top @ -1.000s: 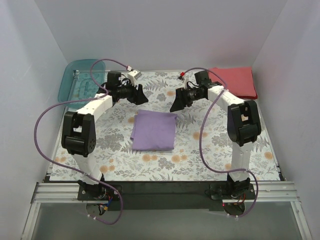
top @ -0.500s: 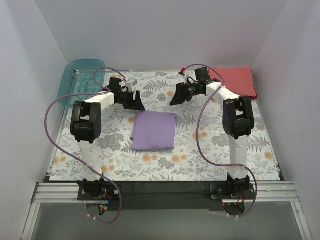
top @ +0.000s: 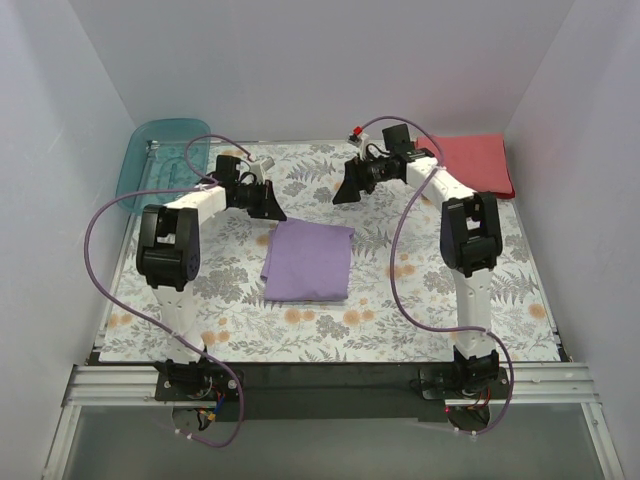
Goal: Fold and stack the t-shirts
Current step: Fold the tshirt
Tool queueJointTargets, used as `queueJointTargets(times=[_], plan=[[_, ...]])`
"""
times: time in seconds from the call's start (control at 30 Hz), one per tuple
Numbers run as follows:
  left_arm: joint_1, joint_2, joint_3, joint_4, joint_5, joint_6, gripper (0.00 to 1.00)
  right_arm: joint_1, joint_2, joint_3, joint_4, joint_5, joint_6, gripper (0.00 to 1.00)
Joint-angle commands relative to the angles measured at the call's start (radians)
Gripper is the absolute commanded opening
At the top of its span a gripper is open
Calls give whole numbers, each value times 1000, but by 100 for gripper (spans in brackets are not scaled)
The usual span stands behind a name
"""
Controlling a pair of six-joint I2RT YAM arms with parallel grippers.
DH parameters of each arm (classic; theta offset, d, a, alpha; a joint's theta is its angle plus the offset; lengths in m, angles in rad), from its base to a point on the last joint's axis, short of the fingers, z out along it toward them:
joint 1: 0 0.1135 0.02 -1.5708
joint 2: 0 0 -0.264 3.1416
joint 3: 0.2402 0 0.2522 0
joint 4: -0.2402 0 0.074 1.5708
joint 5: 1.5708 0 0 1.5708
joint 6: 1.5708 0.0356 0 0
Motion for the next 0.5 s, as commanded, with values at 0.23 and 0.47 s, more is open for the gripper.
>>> queueJointTargets(times=[0.23,0.47], plan=[[0,-179,-52,-4,84,84,0,53,86,183,-20,78,-43,70],[0,-304,-168,-37,184,372,0,43,118,160,-11,102,-46,50]])
